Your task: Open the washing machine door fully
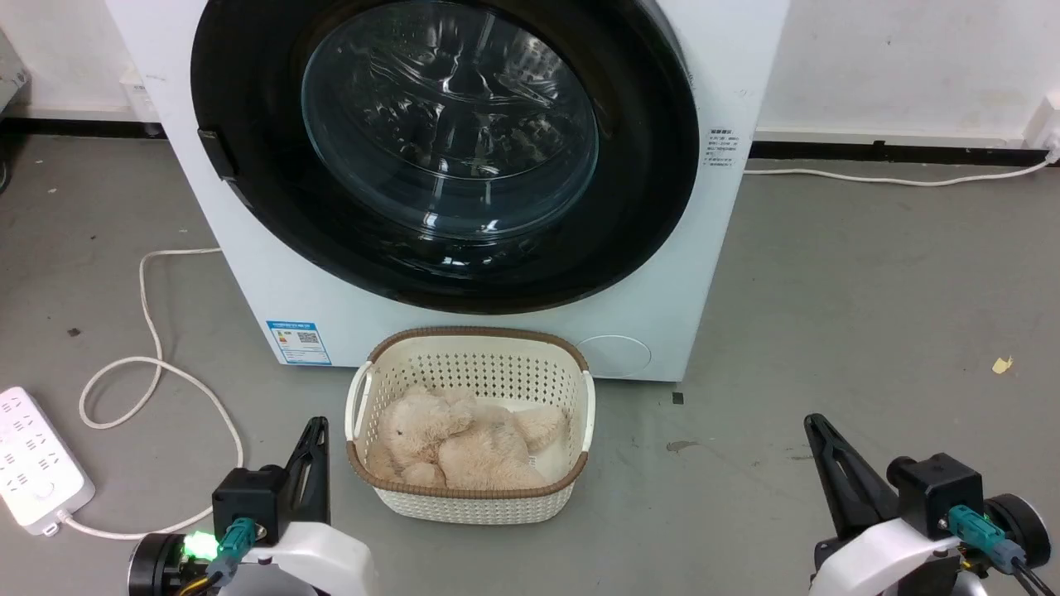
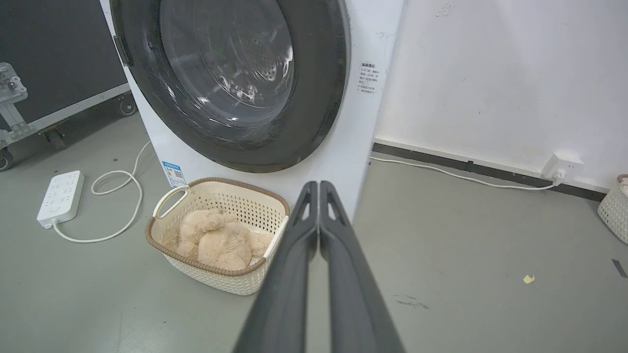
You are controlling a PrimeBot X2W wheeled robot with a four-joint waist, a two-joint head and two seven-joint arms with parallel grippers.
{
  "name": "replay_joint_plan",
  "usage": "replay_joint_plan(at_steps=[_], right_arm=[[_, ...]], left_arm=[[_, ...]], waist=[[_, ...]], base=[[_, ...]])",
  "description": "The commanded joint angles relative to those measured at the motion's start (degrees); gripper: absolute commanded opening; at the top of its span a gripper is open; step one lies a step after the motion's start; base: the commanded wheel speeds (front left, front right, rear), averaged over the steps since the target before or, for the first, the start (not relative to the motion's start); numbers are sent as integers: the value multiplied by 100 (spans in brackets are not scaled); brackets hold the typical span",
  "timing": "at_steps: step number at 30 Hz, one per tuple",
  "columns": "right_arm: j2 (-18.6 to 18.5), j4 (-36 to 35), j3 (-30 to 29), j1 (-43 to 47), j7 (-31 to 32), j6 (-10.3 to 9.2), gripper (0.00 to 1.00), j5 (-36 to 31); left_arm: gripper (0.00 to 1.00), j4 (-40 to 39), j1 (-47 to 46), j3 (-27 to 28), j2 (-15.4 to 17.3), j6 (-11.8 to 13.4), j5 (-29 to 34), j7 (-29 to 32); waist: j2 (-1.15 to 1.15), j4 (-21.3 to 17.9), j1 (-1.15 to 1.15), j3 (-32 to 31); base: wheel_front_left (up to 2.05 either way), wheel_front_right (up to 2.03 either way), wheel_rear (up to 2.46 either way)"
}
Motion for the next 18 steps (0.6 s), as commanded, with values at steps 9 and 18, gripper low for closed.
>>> replay_joint_plan(at_steps=[9,18], right_arm=[[27,13,-2,-67,4,-5,0,-43],[27,13,-2,-67,4,-5,0,-43]], left_arm=[[0,-23,-54,1,6,15,50,2],[0,-23,-54,1,6,15,50,2]], waist=[[0,0,0,0],[0,0,0,0]], base=[[0,0,0],[0,0,0]])
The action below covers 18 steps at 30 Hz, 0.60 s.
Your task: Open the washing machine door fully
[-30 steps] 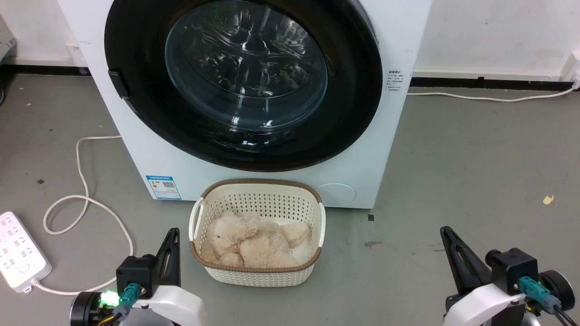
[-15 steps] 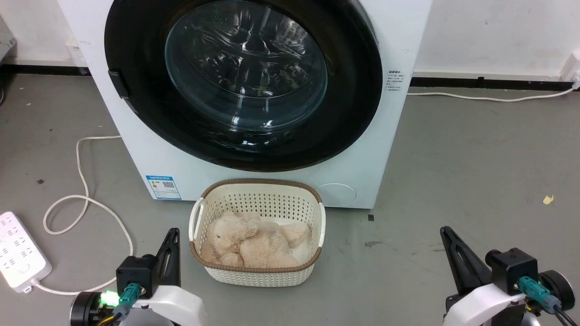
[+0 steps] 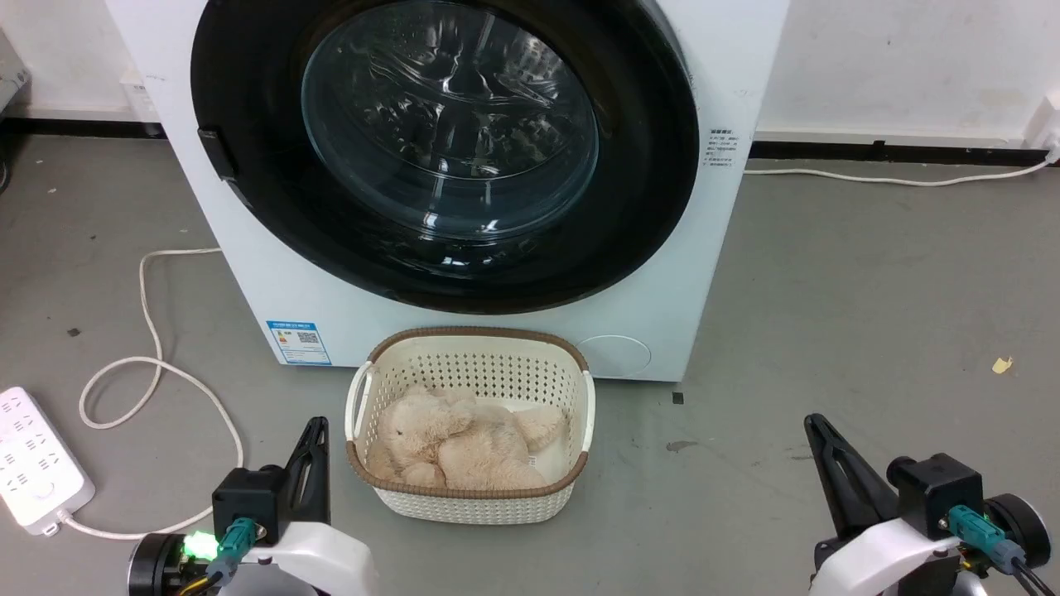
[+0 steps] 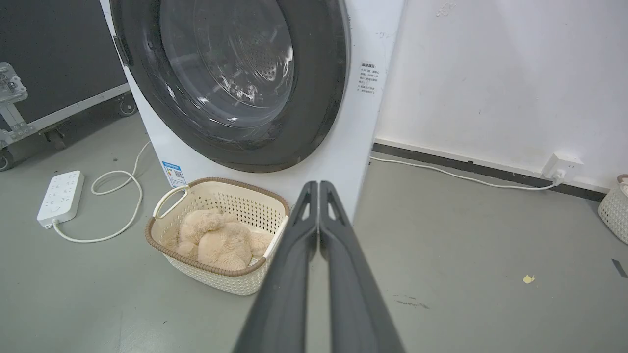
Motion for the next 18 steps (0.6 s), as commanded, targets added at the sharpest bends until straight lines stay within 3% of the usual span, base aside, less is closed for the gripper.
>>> replay_joint_plan(at_steps=[1,18], right_arm=[[27,13,-3,-67,4,-5,0,-42],[27,13,-3,-67,4,-5,0,-42]], left_arm=[[0,-23,-54,-2,6,15,50,2],[0,-23,-54,-2,6,15,50,2]], waist=[[0,0,0,0],[0,0,0,0]], base=[[0,0,0],[0,0,0]])
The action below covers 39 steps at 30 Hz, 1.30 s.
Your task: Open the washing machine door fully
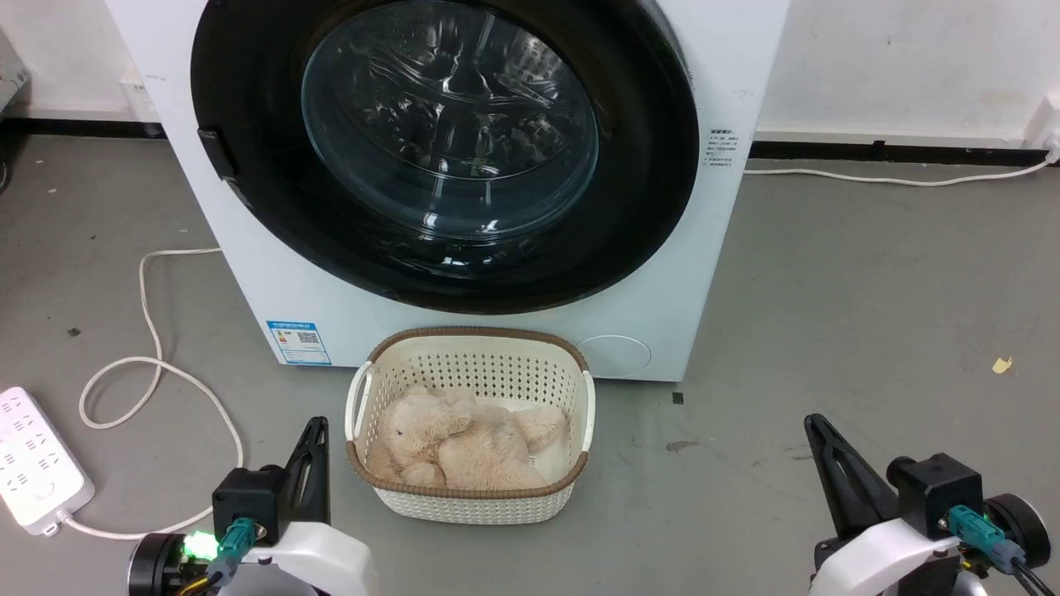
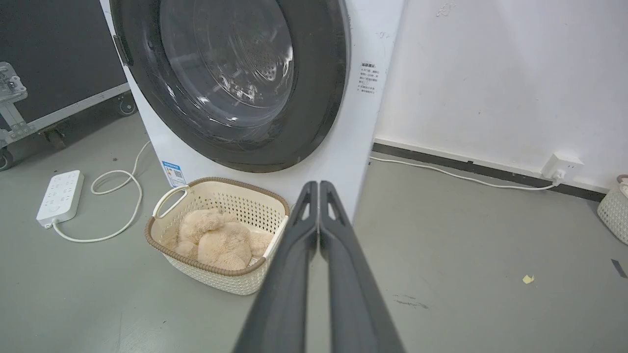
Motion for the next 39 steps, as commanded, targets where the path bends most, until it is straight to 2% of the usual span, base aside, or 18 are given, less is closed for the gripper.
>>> replay_joint_plan(at_steps=[1,16,17,39], right_arm=[[27,13,-3,-67,4,-5,0,-35],[27,13,-3,-67,4,-5,0,-35],[0,-1,1,2,-2,0,100,5],[3,-11,-18,-30,-225,-1,100,138]], left_arm=[[0,-23,-54,-2,6,15,50,2],[0,-23,-54,-2,6,15,50,2],[100,3,1,0,-1,-1,-8,-2],[100,24,-17,-126,10,53,8,-226]], waist=[[0,0,0,0],[0,0,0,0],[0,0,0,0],[0,15,0,105]], base=[[0,0,0],[0,0,0],[0,0,0],[0,0,0]])
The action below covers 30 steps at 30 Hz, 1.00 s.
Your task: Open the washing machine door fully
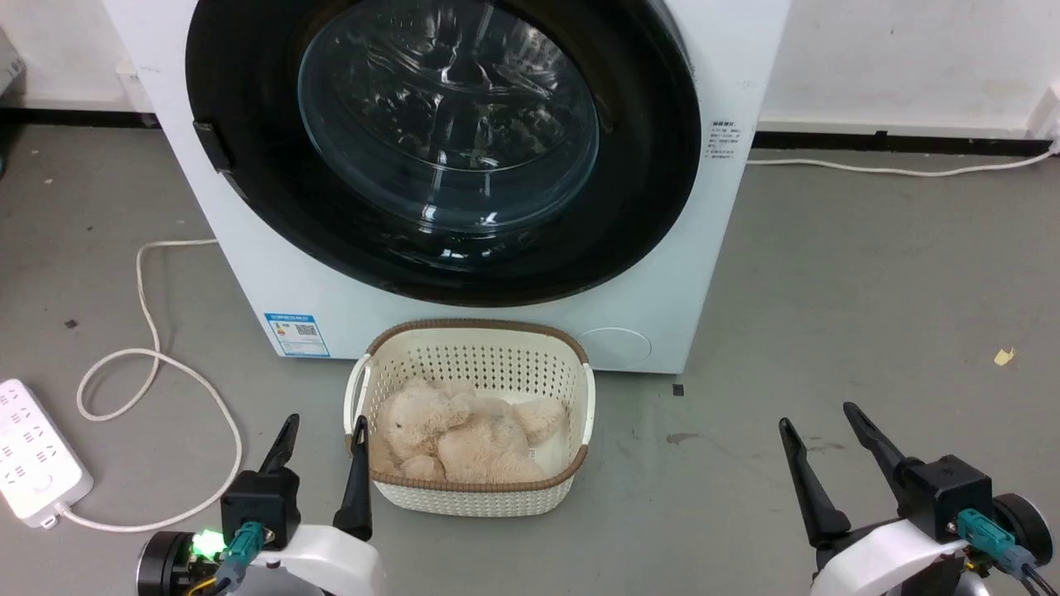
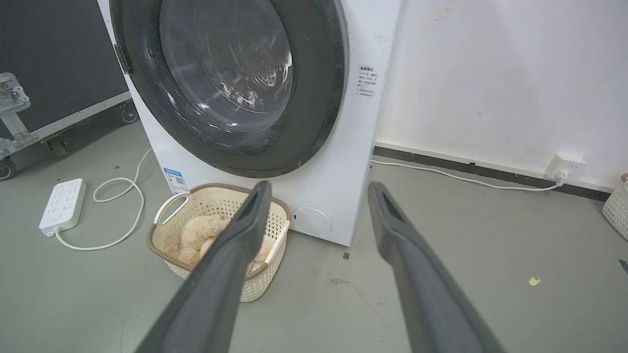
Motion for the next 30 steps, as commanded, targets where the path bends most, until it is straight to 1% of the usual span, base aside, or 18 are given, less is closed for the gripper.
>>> replay_joint_plan(at_steps=[1,12,19,25,26,27,30], right_arm=[[4,-7,5,-48,-67,-1,100,51],[-114,-10,26,-454,-158,-1,100,178],[-272,8,5,-877,-111,-2,100,415],[-344,73,-124,-1304,-11,-2,100,776],[-357,89,-143,-1377,21,-2,47,836],[-380,110,-149,-1450,60,-2,0,884],[-439,213,-222,-1682,159,-2,0,1015]], left_arm=[[100,2,-27,-23,10,36,19,-74],[100,-84,-154,-109,29,76,33,-194],[100,-174,-285,-158,36,126,21,-278],[100,-196,-369,-226,37,166,20,-350],[100,-200,-382,-235,38,173,18,-362],[100,-203,-396,-242,39,179,15,-374],[100,-236,-448,-267,38,198,0,-409]], waist=[[0,10,0,37],[0,67,0,361],[0,127,0,605],[0,190,0,794],[0,202,0,822],[0,214,0,848],[0,265,0,924]], base=[[0,0,0],[0,0,0],[0,0,0],[0,0,0],[0,0,0],[0,0,0],[0,0,0]])
